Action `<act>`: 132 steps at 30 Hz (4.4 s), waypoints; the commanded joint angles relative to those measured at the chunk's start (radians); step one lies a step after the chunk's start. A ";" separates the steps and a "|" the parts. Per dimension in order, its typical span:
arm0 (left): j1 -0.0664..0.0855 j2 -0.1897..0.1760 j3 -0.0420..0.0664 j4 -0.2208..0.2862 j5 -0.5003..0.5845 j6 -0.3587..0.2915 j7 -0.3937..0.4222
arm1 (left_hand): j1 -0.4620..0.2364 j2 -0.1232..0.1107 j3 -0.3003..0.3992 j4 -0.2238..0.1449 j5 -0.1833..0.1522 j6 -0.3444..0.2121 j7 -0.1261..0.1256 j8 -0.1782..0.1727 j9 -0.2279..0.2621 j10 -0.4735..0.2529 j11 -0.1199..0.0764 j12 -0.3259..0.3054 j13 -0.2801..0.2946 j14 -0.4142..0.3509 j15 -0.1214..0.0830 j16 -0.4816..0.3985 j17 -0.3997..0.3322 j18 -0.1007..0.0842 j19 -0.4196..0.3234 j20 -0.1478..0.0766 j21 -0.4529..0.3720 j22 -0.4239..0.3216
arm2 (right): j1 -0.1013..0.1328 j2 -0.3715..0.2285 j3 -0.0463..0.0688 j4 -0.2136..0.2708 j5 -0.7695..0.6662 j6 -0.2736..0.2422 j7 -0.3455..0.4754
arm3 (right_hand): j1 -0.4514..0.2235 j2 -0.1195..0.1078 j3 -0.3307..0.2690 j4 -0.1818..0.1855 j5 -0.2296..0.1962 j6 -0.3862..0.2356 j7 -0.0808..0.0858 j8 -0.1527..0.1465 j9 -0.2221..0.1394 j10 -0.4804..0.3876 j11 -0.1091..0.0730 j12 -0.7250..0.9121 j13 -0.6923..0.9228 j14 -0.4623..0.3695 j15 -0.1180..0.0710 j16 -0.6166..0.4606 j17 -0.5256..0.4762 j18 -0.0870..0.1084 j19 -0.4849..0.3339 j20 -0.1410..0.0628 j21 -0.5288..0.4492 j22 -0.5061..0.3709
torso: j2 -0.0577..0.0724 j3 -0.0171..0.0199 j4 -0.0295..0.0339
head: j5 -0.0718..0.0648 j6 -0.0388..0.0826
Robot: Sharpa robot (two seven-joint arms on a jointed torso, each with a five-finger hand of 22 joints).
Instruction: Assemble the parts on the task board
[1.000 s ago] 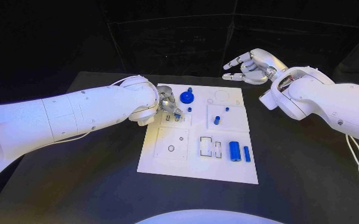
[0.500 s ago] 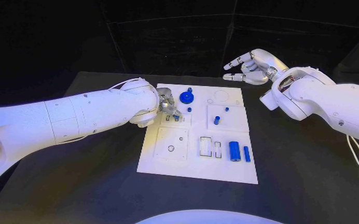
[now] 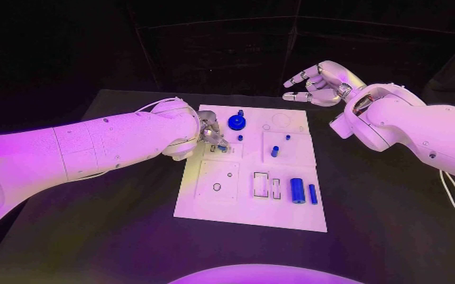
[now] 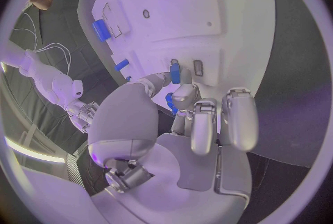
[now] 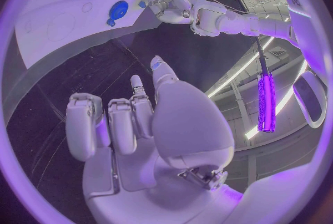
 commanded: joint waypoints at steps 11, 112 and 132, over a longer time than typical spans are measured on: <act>-0.003 0.004 -0.003 -0.004 -0.014 0.048 -0.013 | -0.006 -0.001 0.183 -0.178 0.006 -0.001 -0.004 0.004 0.002 0.007 0.003 0.004 0.001 0.107 -0.004 0.003 0.263 -0.011 0.006 -0.002 0.006 0.001 | 0.002 0.003 0.001 0.000 0.002 0.006 0.005 | 0.000 0.013 -0.002 -0.005 0.004 -0.002 -0.001 0.004 -0.001 0.000 -0.002 -0.002 0.106 0.079 -0.004 -0.004 0.159 0.005 0.013 -0.006 -0.007 0.060 | 0.000 0.0008 -0.0007 | 0.000 0.000; 0.073 0.047 0.091 -0.220 0.066 0.261 0.039 | -0.031 0.111 -0.539 0.140 -0.253 -0.083 0.028 -0.058 -0.052 -0.101 0.035 -0.104 -0.171 0.107 0.021 0.003 0.263 0.005 -0.027 0.017 -0.070 -0.062 | 0.002 0.015 0.001 -0.018 -0.001 0.019 -0.003 | -0.011 0.008 -0.015 -0.005 0.006 -0.004 -0.002 0.006 -0.002 -0.003 -0.002 -0.006 0.102 0.078 -0.005 -0.007 0.154 0.006 0.010 -0.007 -0.010 0.054 | 0.005 -0.0004 -0.0024 | 0.001 0.007; 0.058 0.153 0.079 -0.423 0.002 0.321 0.062 | -0.023 0.121 -0.551 0.143 -0.254 -0.071 0.029 -0.062 -0.061 -0.089 0.037 -0.085 -0.154 0.107 0.024 0.003 0.263 0.003 -0.021 0.022 -0.063 -0.050 | 0.002 0.027 0.001 -0.020 -0.001 0.022 0.000 | -0.011 0.008 -0.015 -0.005 0.007 -0.004 -0.002 0.006 -0.002 -0.003 -0.002 -0.006 0.102 0.078 -0.005 -0.007 0.154 0.006 0.010 -0.007 -0.010 0.055 | 0.005 -0.0010 -0.0037 | 0.005 0.003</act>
